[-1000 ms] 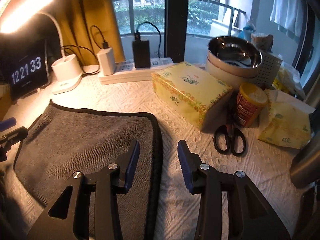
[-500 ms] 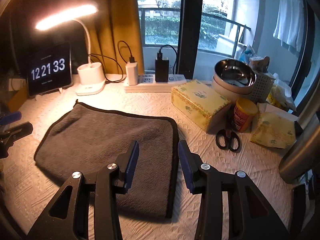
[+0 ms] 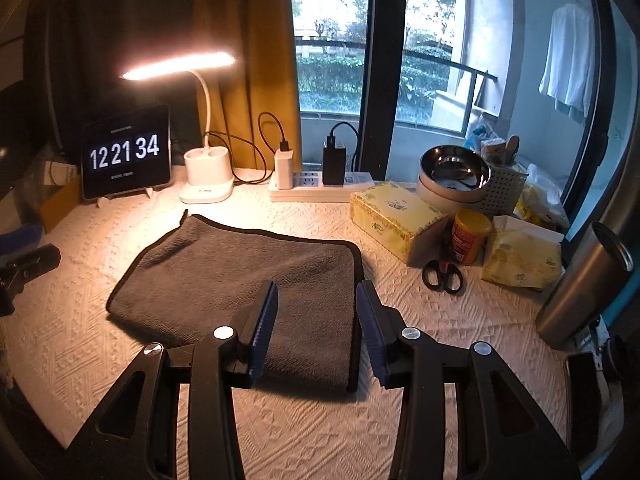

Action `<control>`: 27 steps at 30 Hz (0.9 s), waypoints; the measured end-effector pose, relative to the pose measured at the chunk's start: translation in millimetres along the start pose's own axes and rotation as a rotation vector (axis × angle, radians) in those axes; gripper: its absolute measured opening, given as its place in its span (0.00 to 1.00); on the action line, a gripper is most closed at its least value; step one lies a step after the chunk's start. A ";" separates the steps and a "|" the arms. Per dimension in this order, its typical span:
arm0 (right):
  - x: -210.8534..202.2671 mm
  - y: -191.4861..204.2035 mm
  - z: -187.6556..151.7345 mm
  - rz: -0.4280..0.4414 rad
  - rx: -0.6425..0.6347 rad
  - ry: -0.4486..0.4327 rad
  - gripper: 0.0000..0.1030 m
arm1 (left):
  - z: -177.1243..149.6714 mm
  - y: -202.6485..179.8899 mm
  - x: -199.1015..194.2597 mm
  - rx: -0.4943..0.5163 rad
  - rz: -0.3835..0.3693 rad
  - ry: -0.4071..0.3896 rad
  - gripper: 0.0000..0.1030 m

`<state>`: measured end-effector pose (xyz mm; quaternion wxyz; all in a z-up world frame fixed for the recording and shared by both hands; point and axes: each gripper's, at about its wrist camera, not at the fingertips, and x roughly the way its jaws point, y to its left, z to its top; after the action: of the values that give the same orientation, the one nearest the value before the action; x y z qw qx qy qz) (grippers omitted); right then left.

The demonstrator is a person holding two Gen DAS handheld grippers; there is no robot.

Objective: Fold towel

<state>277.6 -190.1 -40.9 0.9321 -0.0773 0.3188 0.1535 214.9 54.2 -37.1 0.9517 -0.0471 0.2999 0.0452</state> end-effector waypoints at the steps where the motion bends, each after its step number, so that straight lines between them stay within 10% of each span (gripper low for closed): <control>1: -5.0 1.3 -0.8 0.001 0.000 -0.007 0.42 | -2.1 -0.2 -5.5 0.003 0.001 -0.009 0.94; 27: -137.1 37.5 -26.3 -0.008 -0.038 -0.221 0.42 | -38.9 5.1 -128.4 0.003 -0.010 -0.289 0.94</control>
<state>147.3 -193.6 21.5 0.9606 -0.0791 0.2107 0.1632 87.5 47.2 4.6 0.9853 -0.0403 0.1595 0.0465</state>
